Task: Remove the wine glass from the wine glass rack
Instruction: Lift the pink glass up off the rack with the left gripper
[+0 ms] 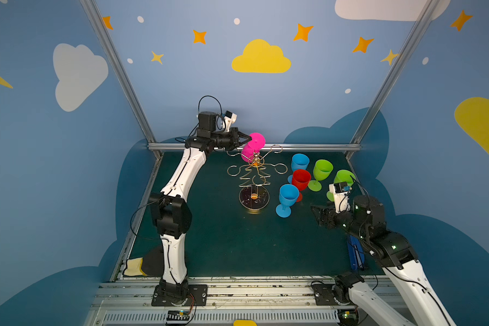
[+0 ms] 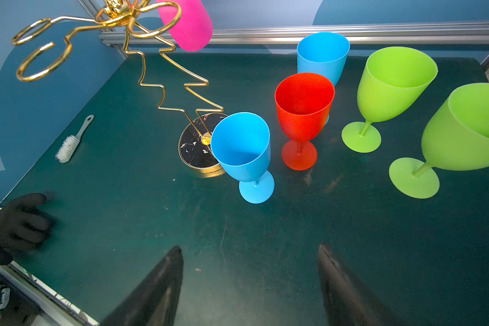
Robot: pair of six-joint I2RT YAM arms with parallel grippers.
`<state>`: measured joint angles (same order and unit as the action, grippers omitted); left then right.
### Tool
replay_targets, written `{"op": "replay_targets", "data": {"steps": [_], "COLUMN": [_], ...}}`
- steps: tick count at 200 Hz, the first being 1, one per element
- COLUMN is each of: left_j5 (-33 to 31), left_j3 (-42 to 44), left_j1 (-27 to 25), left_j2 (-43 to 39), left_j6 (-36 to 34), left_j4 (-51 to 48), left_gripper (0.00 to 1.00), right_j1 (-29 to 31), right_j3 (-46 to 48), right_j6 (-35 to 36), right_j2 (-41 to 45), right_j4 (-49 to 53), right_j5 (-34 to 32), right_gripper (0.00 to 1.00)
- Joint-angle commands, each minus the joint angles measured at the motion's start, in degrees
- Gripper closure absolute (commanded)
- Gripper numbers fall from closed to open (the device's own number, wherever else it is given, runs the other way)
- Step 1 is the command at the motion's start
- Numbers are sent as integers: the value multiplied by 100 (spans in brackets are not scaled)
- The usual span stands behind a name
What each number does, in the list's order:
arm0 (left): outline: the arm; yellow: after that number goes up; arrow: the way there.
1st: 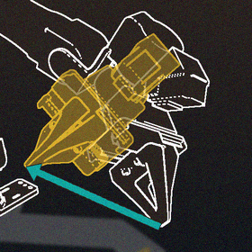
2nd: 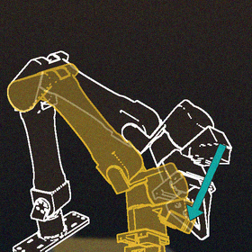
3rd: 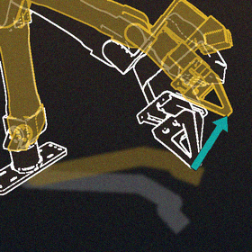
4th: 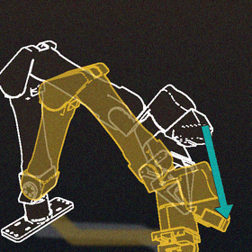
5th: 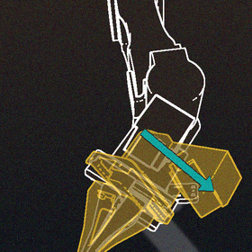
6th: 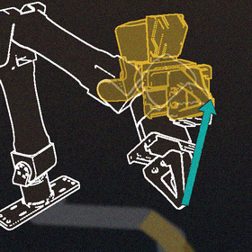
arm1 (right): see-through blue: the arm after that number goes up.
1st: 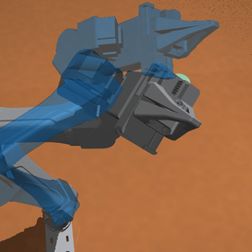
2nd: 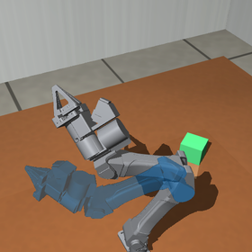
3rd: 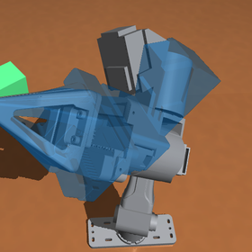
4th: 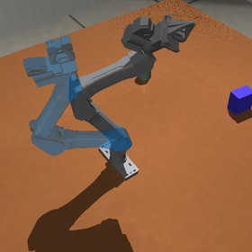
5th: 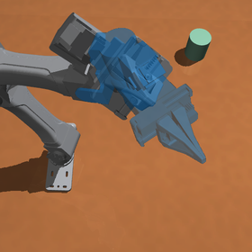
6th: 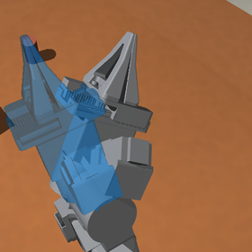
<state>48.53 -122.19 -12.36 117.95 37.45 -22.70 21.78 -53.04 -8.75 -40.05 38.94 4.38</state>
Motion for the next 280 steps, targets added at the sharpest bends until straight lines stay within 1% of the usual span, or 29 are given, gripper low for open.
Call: {"op": "replay_targets", "data": {"steps": [1,40,86,119,147,179,201,226,250,280], "left_j5": [229,236,225,233,266,288,302,288,315,395], "left_j3": [-21,-86,-409,-652,-1020,-1649,-2021,-2214,-2251,-2510], "left_j1": [-30,-108,-179,-188,-206,-207,-210,-187,-100,87], "left_j2": [-185,-97,162,359,609,968,1192,1307,1279,1193], "left_j6": [-105,-97,-50,99,294,510,756,1001,1396,1898], "left_j4": [38,58,-14,129,264,323,497,791,1214,1680], "left_gripper": [97,97,97,97,97,97,97,97,97,97], "right_j1": [-25,-26,-27,-34,-39,-42,-44,-42,-49,-49], "right_j3": [21,4,4,21,23,-9,-42,-75,-143,-430], "right_j6": [-18,-11,-5,-3,6,6,6,22,57,304], "right_j2": [4,-31,-62,-53,-51,-11,24,51,72,-14], "right_j4": [4,-26,-44,-44,-36,-5,13,52,80,-86], "right_j5": [63,63,54,17,-6,-38,-56,-95,-122,-236], "right_gripper": [26,26,26,26,26,26,26,26,26,26]}}
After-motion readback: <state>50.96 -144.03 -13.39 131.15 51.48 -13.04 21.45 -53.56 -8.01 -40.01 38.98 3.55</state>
